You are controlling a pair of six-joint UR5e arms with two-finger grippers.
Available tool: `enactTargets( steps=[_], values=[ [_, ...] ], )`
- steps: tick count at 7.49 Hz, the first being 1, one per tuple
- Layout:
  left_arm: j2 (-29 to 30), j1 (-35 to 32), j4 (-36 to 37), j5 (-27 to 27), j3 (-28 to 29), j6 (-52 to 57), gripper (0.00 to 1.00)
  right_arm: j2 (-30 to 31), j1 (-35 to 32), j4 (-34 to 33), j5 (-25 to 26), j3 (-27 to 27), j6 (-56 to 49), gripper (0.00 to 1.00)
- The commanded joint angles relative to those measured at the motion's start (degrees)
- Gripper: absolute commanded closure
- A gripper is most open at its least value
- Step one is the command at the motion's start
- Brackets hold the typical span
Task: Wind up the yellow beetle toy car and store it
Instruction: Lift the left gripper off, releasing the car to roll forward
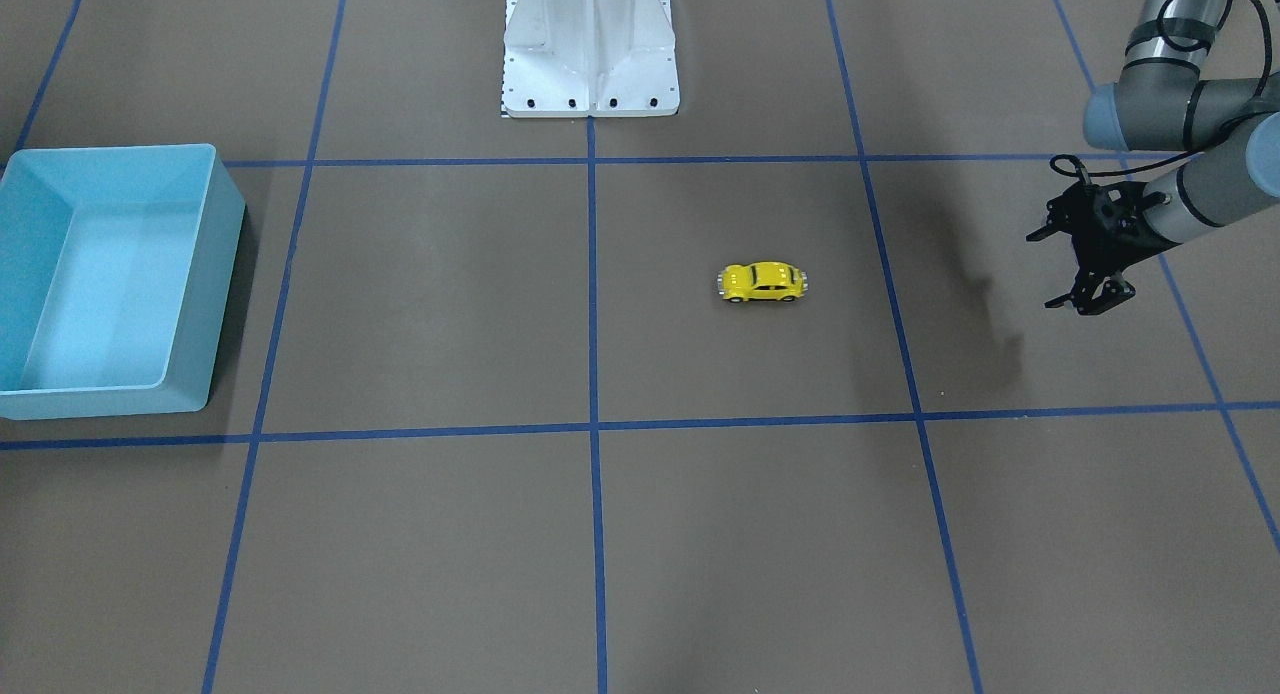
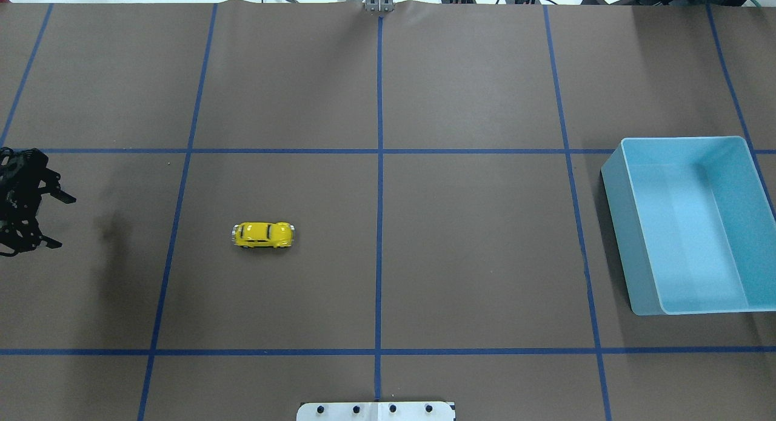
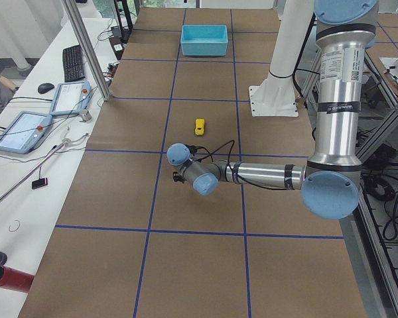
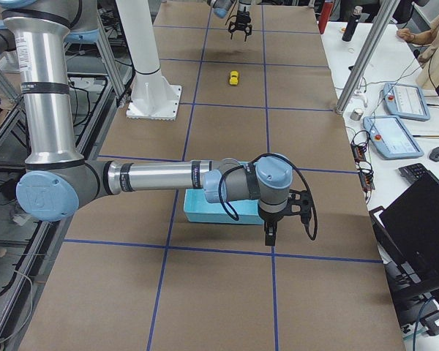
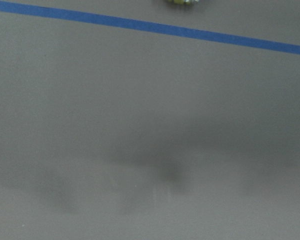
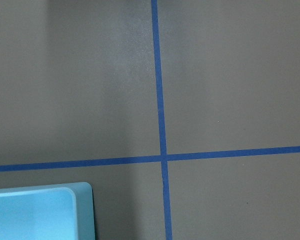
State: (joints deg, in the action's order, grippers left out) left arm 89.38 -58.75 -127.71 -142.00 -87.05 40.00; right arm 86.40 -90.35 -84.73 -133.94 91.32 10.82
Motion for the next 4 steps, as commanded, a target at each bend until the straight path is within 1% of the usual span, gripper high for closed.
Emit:
enactTargets(
  steps=[1, 2, 3, 4],
  values=[
    [0.71, -0.05, 0.45, 0.14, -0.14, -0.97, 0.0, 0.0, 0.0, 0.0, 0.0, 0.0, -0.01, 0.0],
    [0.97, -0.05, 0.45, -0.03, -0.4, -5.58, 0.0, 0.0, 0.17, 0.0, 0.09, 0.0, -0.1, 0.0],
    [1.76, -0.05, 0.36, -1.16, -0.75, -12.24, 0.0, -0.09, 0.26, 0.0, 0.09, 0.0, -0.1, 0.0],
    [2.2, -0.83, 0.45, -1.09, -1.62, -19.1, 0.0, -0.26, 0.61, 0.0, 0.09, 0.18, -0.1, 0.0]
  ],
)
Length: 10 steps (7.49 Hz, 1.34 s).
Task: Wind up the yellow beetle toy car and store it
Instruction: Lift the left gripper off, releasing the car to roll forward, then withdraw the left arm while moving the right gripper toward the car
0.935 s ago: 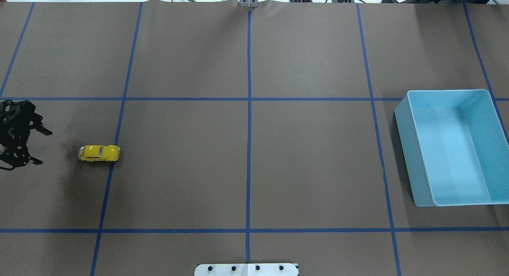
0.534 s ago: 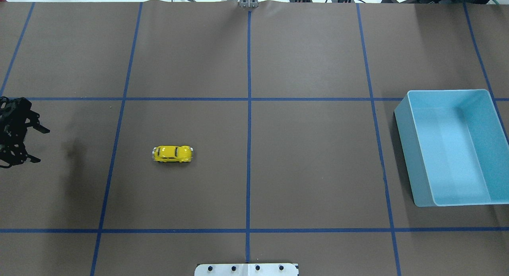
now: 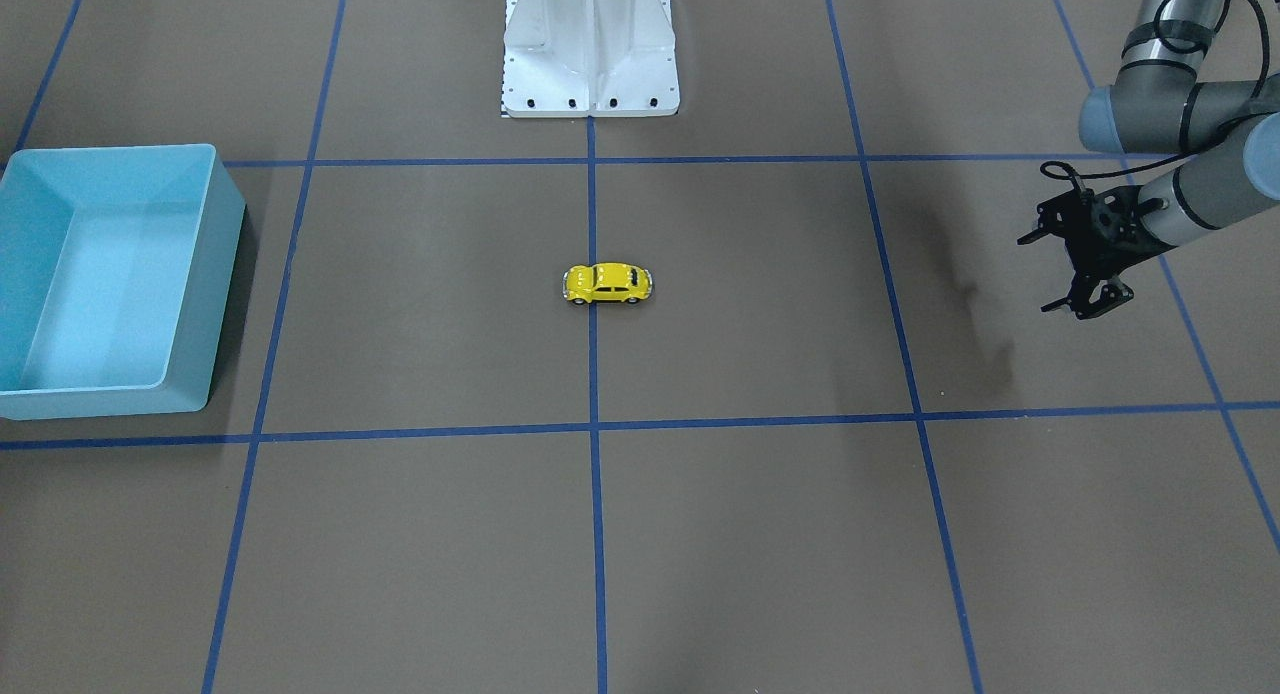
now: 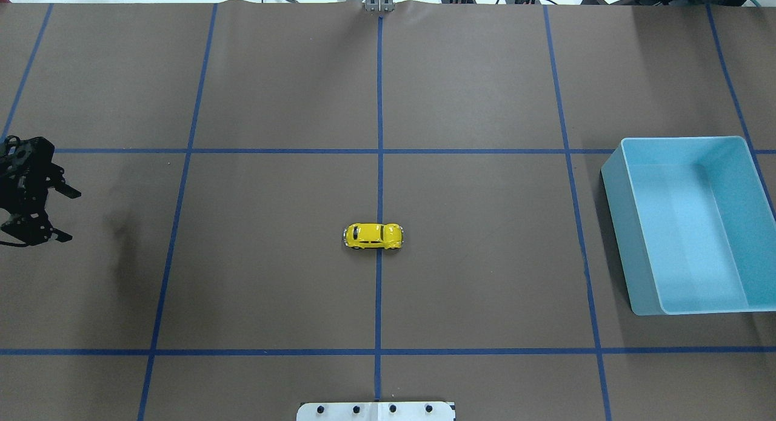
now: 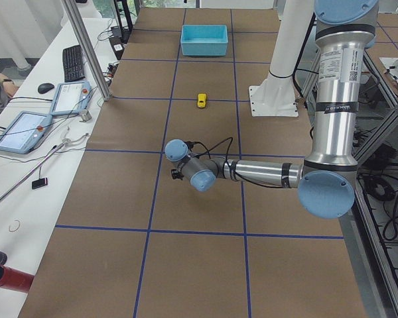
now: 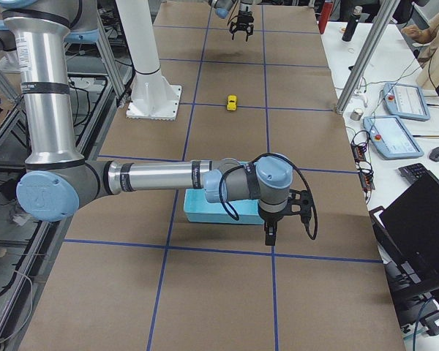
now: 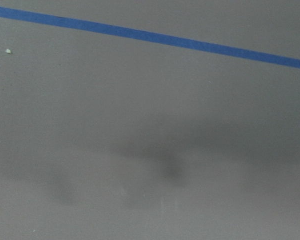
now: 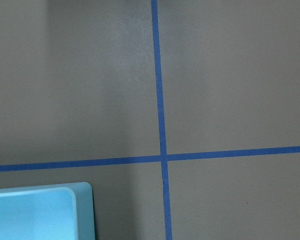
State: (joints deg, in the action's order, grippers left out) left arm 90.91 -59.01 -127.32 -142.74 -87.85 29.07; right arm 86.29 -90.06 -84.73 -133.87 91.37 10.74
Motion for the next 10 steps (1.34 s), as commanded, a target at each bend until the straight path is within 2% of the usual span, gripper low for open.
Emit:
enactTargets(
  steps=[1, 3, 5, 6, 7, 8, 9, 10],
  values=[
    [1.63, -1.02, 0.05, -0.26, -1.79, -16.16, 0.0, -0.51, 0.68, 0.0, 0.01, 0.3, -0.01, 0.0],
    [1.91, -1.37, 0.05, 1.22, -2.33, -29.28, 0.0, -1.47, 1.29, 0.0, 0.01, 0.39, -0.01, 0.0],
    [1.21, -2.6, 0.05, 5.61, -2.68, -43.24, 0.0, -3.23, 3.57, 0.0, -0.07, 1.09, -0.01, 0.0],
    [1.2, -3.56, 2.66, 7.89, -2.77, -46.36, 0.0, -3.15, 5.58, -0.09, 0.53, 4.05, -0.1, 0.0],
    [2.07, -6.62, 10.95, 8.0, -3.72, -46.65, 0.0, -3.32, 7.43, 0.09, 0.11, 5.04, -0.28, 0.0],
    [3.39, -8.56, 22.61, 8.09, -7.65, -46.65, 0.0, -4.02, 10.93, -0.09, 0.97, 8.53, -0.19, 0.0],
    [4.79, -10.58, 33.95, 8.18, -11.78, -46.3, 0.0, -3.94, 11.14, -0.09, 0.81, 8.91, -0.19, 0.0],
    [5.5, -13.13, 40.5, 8.26, -13.65, -46.04, 0.0, -4.11, 15.75, -0.18, 1.5, 12.31, -0.28, 0.0]
  ],
)
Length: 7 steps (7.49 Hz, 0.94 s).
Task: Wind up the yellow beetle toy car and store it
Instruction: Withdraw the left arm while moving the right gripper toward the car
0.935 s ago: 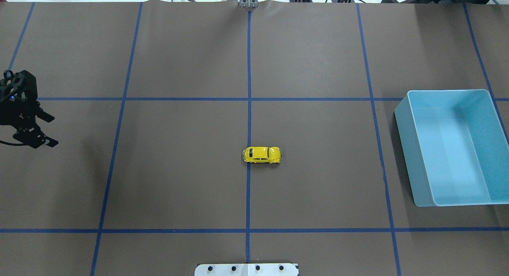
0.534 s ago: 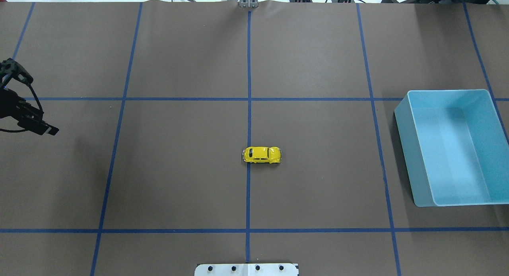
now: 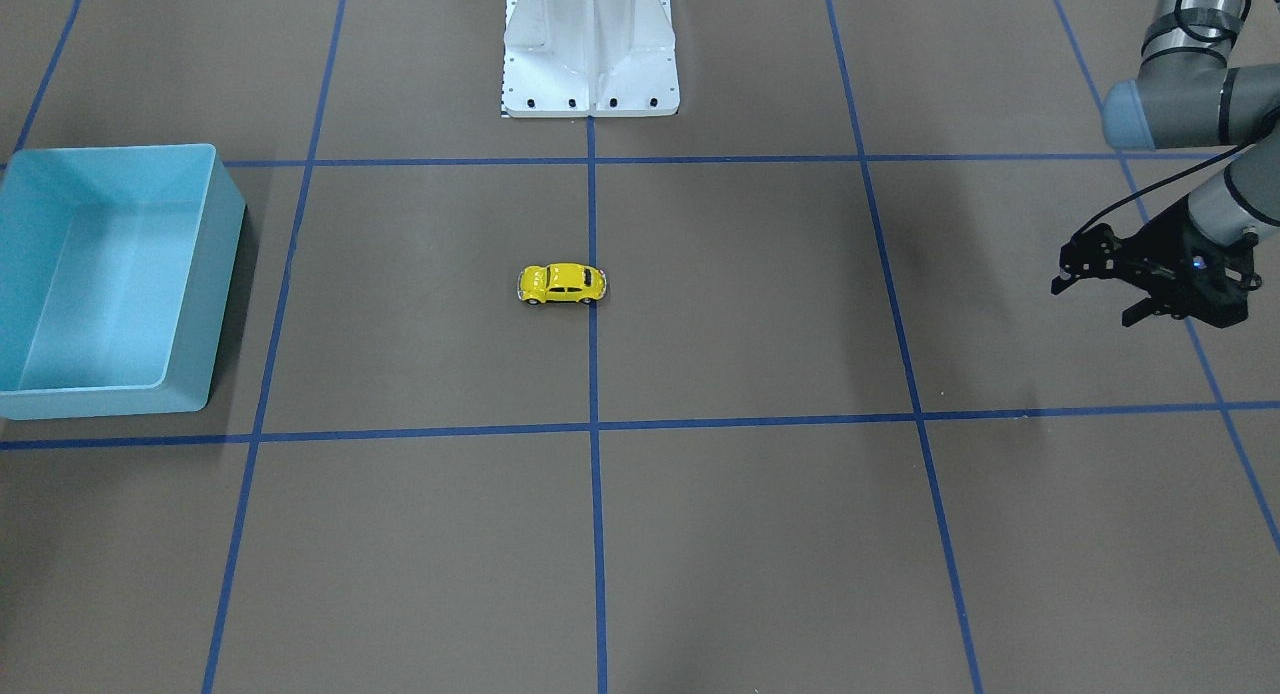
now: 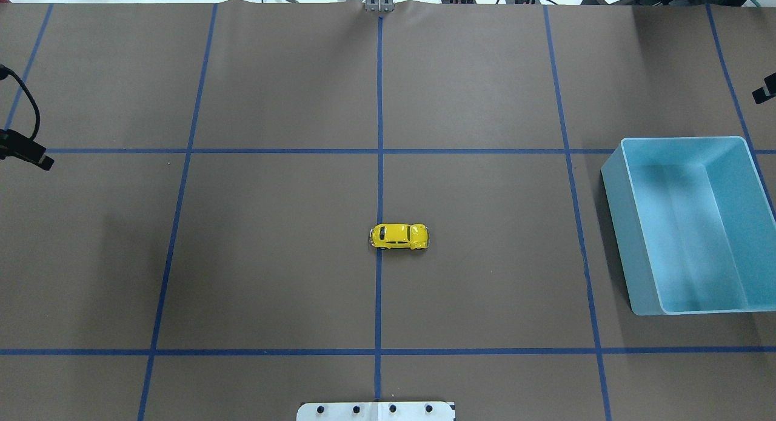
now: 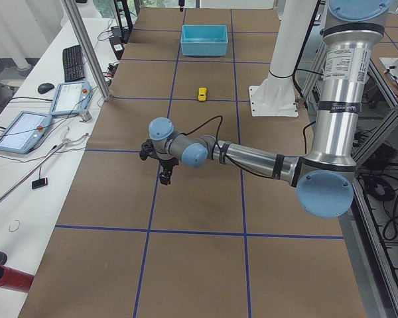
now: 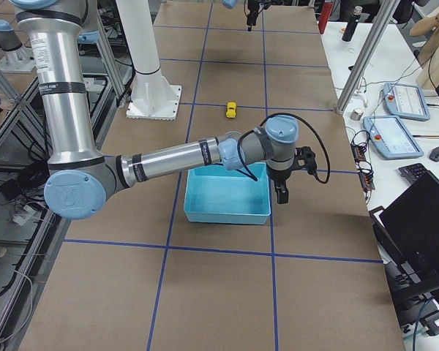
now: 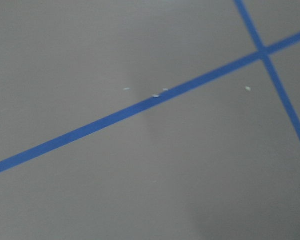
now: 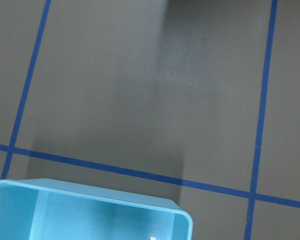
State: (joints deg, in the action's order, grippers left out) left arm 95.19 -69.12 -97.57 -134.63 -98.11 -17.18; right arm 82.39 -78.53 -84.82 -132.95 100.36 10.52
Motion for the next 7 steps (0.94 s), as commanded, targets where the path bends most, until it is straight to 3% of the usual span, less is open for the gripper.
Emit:
enactTargets(
  steps=[1, 7],
  values=[
    [0.45, -6.0, 12.04, 0.07, -3.49, 0.3, 0.0, -0.56, 9.83, 0.0, 1.2, 5.35, -0.59, 0.0],
    [-9.22, -16.92, 11.61, -0.55, -1.21, 1.26, 0.0, -11.55, 26.22, -0.44, 1.73, 8.97, -1.82, 0.0]
  ],
)
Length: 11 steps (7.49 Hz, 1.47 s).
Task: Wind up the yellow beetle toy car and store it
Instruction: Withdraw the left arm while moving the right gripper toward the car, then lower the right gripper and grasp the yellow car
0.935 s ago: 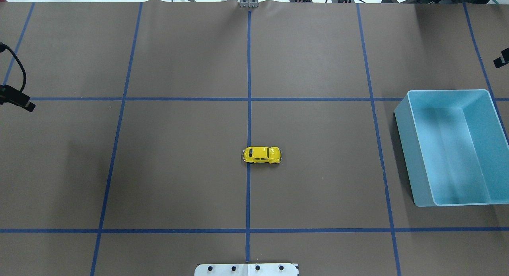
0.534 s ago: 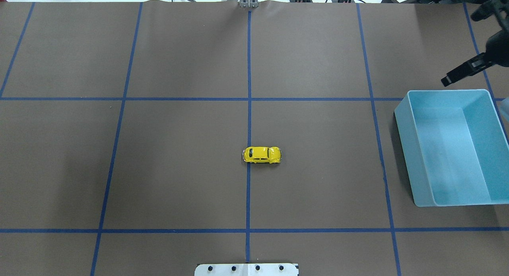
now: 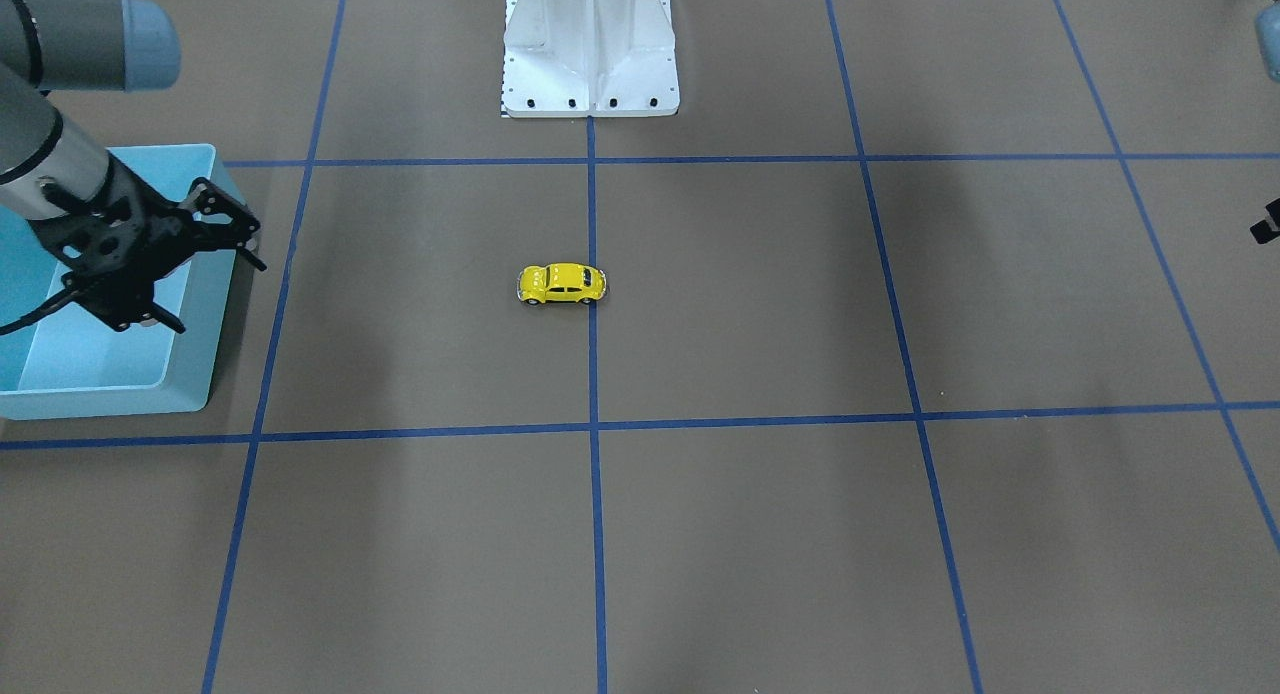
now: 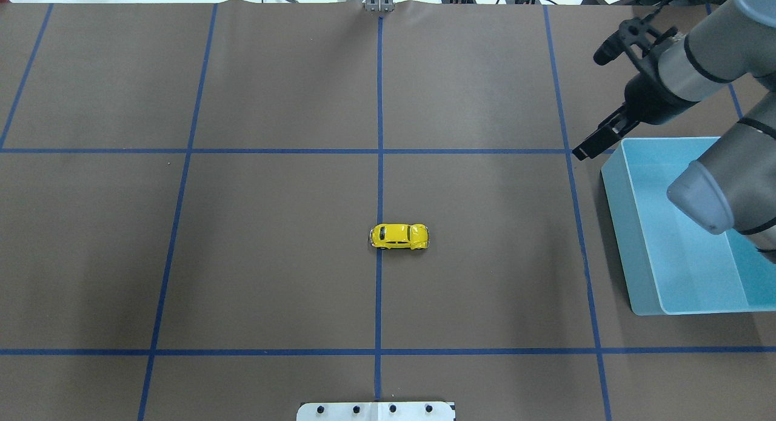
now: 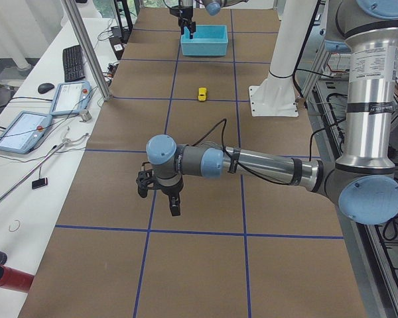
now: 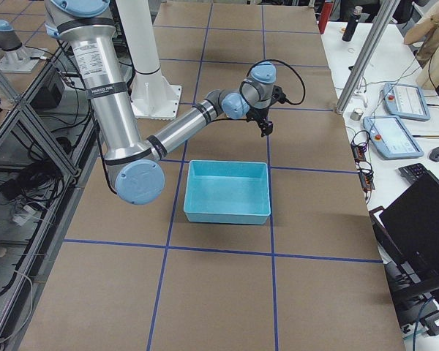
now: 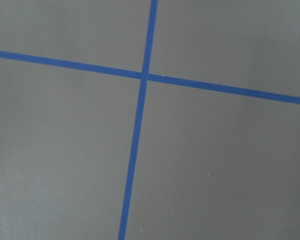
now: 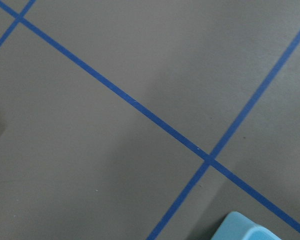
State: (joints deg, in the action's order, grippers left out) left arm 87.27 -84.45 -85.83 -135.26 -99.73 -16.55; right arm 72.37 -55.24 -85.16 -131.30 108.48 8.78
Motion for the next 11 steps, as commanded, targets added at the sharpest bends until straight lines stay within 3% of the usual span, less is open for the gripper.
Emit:
enactTargets(
  steps=[1, 3, 5, 7, 9, 11],
  values=[
    [-1.4, -3.16, 0.65, 0.08, 1.54, 5.16, 0.0, -3.88, 7.03, 0.08, 0.6, 0.16, -1.73, 0.0],
    [-1.48, -4.76, 0.57, 0.17, 2.34, 9.24, 0.0, -11.08, 16.0, -0.26, 13.64, -2.56, -1.92, 0.0],
    [-1.4, -4.67, 0.31, 0.52, 2.87, 9.25, 0.0, -14.09, 21.2, 0.08, 17.28, -4.66, -1.92, 0.0],
    [-1.31, -4.58, 0.48, 0.26, 2.61, 9.17, 0.0, -16.11, 26.82, 0.52, 25.44, -7.99, -2.19, 0.0],
    [-1.31, -4.58, 0.4, 0.26, 2.78, 9.17, 0.0, -18.75, 27.73, 13.9, 26.53, -20.88, -4.11, 0.0],
    [-1.4, -4.67, 0.4, 0.61, 2.96, 9.25, 0.0, -23.13, 28.17, 14.24, 25.48, -25.14, -4.38, 0.0]
  ],
)
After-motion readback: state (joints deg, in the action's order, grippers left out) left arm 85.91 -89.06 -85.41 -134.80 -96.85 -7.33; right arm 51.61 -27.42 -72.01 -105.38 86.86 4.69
